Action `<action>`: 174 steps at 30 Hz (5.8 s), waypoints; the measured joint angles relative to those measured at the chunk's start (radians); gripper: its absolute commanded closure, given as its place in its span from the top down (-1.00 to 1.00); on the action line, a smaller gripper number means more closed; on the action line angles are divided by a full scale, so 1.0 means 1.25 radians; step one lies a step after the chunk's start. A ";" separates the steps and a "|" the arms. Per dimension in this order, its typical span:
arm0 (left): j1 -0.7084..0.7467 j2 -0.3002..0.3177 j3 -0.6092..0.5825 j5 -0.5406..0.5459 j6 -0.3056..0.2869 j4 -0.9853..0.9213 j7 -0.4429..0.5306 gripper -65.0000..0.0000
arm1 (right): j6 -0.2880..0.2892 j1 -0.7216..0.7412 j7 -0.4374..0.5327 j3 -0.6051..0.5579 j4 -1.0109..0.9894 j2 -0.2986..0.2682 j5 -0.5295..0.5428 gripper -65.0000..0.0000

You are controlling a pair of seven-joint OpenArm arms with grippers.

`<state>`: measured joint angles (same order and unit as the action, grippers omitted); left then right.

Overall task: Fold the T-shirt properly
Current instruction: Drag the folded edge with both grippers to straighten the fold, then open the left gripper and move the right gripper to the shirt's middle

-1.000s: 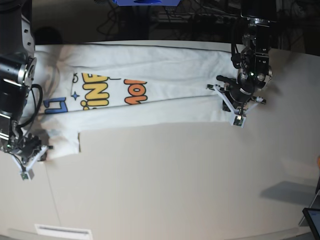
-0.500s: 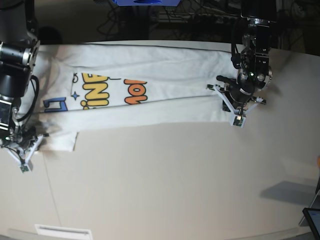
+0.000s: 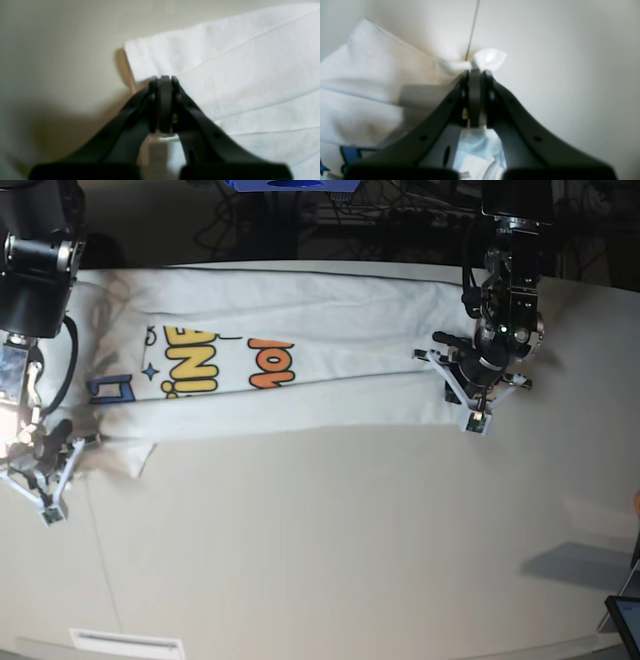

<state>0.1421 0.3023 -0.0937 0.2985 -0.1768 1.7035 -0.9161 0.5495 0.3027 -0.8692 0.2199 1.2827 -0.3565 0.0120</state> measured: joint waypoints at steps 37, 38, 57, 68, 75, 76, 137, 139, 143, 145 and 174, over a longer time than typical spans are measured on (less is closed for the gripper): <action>0.005 -0.009 0.000 -0.005 0.004 0.000 0.009 -1.00 | -0.006 -0.311 -0.322 0.049 0.460 0.076 0.002 -1.00; 0.005 -0.009 0.000 -0.006 0.003 0.000 0.009 -1.00 | -0.006 -0.318 -0.324 0.049 0.471 0.076 0.002 -1.00; 0.020 -0.011 0.000 -0.003 0.000 0.123 -0.017 -1.00 | -0.006 -0.366 -0.323 0.050 0.522 0.074 0.003 -1.00; 0.053 -0.008 0.000 -0.003 0.000 0.179 -0.020 -1.00 | -0.006 -0.367 -0.320 0.089 0.522 0.073 -0.002 -1.00; 0.071 -0.006 0.000 -0.005 0.000 0.205 -0.020 -1.00 | -0.003 -0.389 -0.319 0.088 0.522 0.074 0.005 -1.00; 0.078 -0.001 0.000 -0.005 -0.001 0.212 -0.018 -1.00 | -0.003 -0.390 -0.319 0.088 0.522 0.074 0.005 -1.00; 0.168 0.151 -0.097 -0.128 -0.006 0.218 -0.011 -0.32 | -0.127 -0.433 -0.281 0.138 0.522 0.111 -0.004 -0.38; 0.170 0.159 -0.097 -0.128 -0.006 0.226 -0.015 -0.31 | -0.127 -0.431 -0.281 0.138 0.522 0.111 0.000 -0.38; 0.168 0.154 -0.097 -0.128 -0.044 0.239 0.003 -0.31 | -0.127 -0.431 -0.278 0.138 0.521 0.111 -0.001 -0.38; 0.172 0.148 -0.099 -0.128 -0.110 0.241 0.058 -0.31 | -0.127 -0.431 -0.278 0.138 0.521 0.111 -0.001 -0.38; 0.152 -0.009 0.190 -0.097 -0.186 0.203 0.117 -1.00 | 0.013 -0.468 -0.084 -0.008 0.538 0.114 0.007 -0.39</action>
<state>0.3325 0.2905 0.1440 0.1768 -0.4095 1.9568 -0.7700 0.5652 -0.2825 -0.9737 0.2100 1.9549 -0.2138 0.0208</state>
